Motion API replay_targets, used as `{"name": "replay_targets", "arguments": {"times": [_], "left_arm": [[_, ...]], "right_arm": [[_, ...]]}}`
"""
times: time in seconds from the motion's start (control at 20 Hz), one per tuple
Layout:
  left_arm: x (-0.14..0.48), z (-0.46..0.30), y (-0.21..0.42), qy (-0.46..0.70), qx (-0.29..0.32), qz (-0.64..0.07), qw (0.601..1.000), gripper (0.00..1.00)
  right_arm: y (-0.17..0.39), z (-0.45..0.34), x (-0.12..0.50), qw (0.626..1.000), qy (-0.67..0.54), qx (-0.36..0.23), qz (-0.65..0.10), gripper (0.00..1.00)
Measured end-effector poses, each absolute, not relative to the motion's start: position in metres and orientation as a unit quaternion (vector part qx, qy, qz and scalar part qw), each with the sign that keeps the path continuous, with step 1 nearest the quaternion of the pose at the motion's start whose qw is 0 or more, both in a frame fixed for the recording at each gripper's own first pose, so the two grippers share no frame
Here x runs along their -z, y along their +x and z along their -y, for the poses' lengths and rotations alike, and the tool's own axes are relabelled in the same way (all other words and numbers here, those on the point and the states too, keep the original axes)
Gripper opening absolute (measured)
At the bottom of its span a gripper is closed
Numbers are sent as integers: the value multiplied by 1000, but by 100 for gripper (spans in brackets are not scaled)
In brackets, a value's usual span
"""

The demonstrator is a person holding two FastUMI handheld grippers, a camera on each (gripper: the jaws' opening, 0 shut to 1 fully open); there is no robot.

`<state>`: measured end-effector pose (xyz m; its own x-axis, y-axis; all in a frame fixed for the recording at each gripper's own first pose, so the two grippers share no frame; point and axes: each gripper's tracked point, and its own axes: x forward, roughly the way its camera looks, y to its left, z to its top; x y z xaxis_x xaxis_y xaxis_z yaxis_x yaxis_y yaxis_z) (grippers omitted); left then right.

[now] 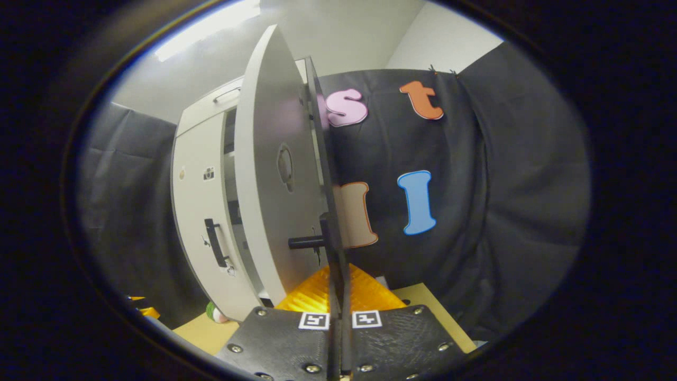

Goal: Open the right door of the double-door shoe cabinet with the right hand, and open the left door with the left hand.

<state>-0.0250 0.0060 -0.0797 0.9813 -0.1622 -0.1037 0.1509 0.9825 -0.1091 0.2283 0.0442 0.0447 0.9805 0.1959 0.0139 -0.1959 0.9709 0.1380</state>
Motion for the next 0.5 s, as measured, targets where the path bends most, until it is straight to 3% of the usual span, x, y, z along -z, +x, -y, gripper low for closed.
{"name": "replay_targets", "arguments": {"times": [0.4, 0.45, 0.5], "left_arm": [[67, -14, -7, -50, 65, -47, 996, 96], [65, -13, -2, -58, 69, -47, 995, 97], [63, -13, 2, -62, 71, -47, 994, 97]], "right_arm": [[205, -37, -39, 995, 30, -89, 21, 2], [199, -31, -39, 996, 16, -84, 37, 10], [188, -26, -39, 996, 4, -73, 51, 28]]}}
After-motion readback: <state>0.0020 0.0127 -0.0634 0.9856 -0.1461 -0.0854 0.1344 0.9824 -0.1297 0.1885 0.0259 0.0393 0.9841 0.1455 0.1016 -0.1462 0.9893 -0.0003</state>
